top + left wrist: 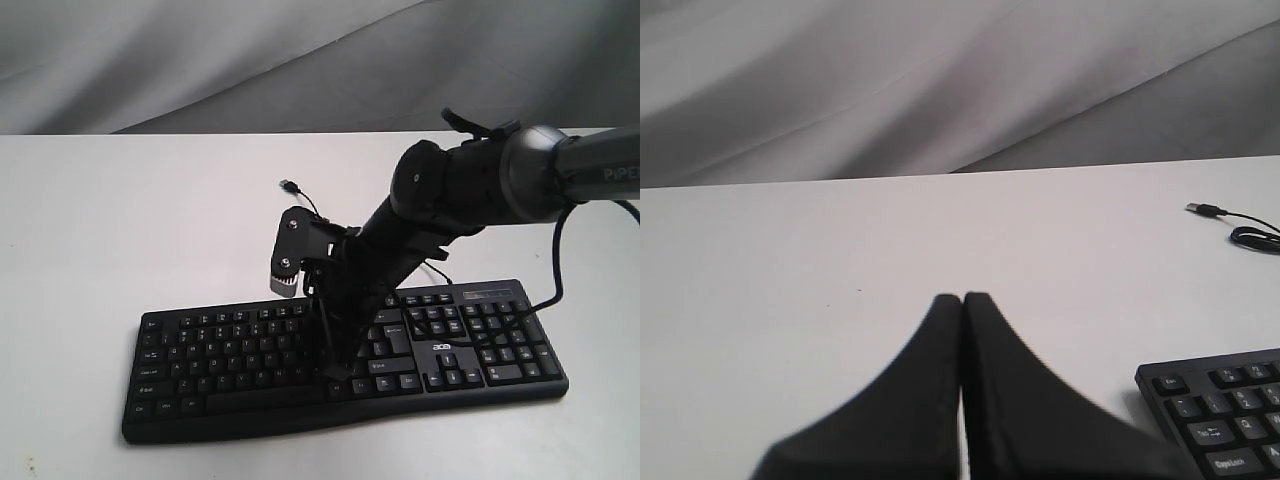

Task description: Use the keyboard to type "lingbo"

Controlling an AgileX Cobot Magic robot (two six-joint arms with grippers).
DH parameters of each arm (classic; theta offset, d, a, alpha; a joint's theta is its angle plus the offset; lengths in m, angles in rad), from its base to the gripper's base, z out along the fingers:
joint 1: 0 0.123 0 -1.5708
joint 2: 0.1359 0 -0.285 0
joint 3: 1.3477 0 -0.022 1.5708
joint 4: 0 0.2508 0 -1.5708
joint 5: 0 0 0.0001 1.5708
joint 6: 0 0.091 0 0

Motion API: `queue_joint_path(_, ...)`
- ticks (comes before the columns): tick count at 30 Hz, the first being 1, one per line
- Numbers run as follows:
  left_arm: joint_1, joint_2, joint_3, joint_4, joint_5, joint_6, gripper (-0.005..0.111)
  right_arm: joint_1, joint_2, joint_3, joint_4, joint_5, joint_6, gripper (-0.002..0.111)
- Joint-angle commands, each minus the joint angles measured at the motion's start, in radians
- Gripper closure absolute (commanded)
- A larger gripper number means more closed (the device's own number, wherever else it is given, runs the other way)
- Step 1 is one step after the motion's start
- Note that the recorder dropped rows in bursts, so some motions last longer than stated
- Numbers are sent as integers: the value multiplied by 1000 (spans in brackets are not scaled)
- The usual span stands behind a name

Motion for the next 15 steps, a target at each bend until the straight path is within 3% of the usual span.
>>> queue_joint_path(1, 1, -4, 5, 0, -11, -2, 106, -9, -5, 6, 2, -9, -9, 108)
queue_joint_path(15, 1, -4, 5, 0, -11, -2, 106, -9, -2, 6, -32, -25, 25, 108)
